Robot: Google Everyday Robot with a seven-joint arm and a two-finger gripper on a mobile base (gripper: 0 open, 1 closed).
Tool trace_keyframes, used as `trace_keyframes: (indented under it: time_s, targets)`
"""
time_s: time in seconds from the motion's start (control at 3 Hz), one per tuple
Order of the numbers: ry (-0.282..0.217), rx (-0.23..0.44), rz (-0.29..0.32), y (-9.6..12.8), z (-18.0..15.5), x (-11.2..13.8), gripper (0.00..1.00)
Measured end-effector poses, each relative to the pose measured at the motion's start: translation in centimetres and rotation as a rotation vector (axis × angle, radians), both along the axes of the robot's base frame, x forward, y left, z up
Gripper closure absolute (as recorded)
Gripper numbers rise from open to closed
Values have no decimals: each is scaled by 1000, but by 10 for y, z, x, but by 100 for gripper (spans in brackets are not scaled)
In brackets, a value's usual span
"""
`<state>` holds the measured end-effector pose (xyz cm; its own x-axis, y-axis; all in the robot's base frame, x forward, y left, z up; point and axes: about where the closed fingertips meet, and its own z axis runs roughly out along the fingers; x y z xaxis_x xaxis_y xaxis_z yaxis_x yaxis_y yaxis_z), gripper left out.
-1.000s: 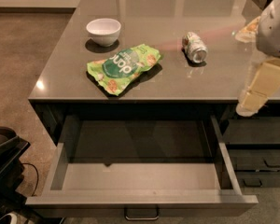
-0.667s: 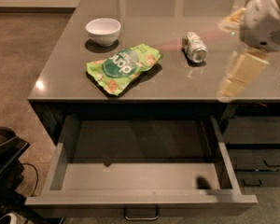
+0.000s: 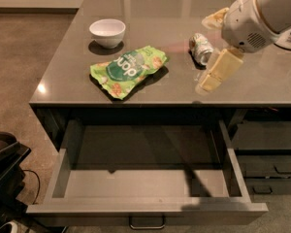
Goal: Place green rice chip bag into top drawer
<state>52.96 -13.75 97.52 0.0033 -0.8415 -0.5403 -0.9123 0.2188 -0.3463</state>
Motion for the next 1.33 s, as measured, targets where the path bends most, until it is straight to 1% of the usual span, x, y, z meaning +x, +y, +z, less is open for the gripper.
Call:
trace_keyframes:
  time_s: [0.33, 0.67, 1.0, 1.33]
  targets:
    - [4, -12, 0, -2, 0, -3, 0]
    - [-28, 37, 1, 4, -11, 6, 0]
    - [-93, 117, 84, 43, -29, 42, 0]
    - [-102, 188, 167, 82, -56, 71, 0]
